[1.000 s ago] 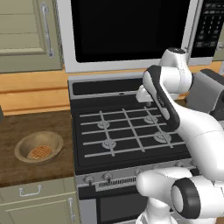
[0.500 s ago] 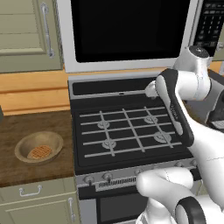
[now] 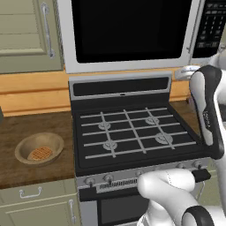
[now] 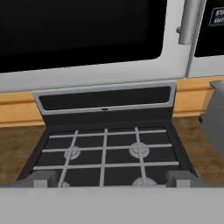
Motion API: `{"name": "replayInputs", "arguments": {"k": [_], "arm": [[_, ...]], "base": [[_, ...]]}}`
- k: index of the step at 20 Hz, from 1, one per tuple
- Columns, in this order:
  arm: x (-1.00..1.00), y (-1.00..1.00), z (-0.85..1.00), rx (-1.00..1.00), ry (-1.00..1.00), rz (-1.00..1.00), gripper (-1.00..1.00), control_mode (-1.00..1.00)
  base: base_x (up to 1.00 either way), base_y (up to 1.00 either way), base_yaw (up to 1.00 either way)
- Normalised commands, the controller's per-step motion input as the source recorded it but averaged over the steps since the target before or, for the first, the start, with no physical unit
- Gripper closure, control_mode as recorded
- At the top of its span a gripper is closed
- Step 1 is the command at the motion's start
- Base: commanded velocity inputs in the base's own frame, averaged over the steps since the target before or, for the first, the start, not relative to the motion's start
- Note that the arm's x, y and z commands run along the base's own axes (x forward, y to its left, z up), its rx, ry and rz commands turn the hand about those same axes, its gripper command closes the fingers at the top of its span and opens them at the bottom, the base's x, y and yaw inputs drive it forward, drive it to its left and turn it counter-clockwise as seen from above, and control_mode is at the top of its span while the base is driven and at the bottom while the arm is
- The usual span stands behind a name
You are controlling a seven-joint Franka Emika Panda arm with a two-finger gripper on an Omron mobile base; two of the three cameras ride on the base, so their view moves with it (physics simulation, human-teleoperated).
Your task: Open the microwave, place the bowl with waffle inside the microwave, then close the microwave door and turn it on.
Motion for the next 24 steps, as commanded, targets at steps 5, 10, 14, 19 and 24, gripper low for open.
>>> {"name": "replayInputs", "arguments": {"k": [5,10,14,19,24], "arm": [[-0.34,-0.68,1.00,0.03,-0.23,-0.09,-1.00,-1.00],[-0.05,-0.41,0.84,0.00,-0.16,-0.04,-1.00,-1.00],[0.10,-0.26,0.13,0.00,-0.03,0.00,-1.00,-1.00],[0.49,-0.10,-0.02,0.00,0.03,-0.03,-1.00,-1.00],[0.51,0.00,0.00,-0.01,0.03,-0.03,-1.00,-1.00]], "base": [[0.00,0.00,0.00],[0.00,0.00,0.00],[0.00,0.00,0.00],[0.00,0.00,0.00],[0.00,0.00,0.00]]}}
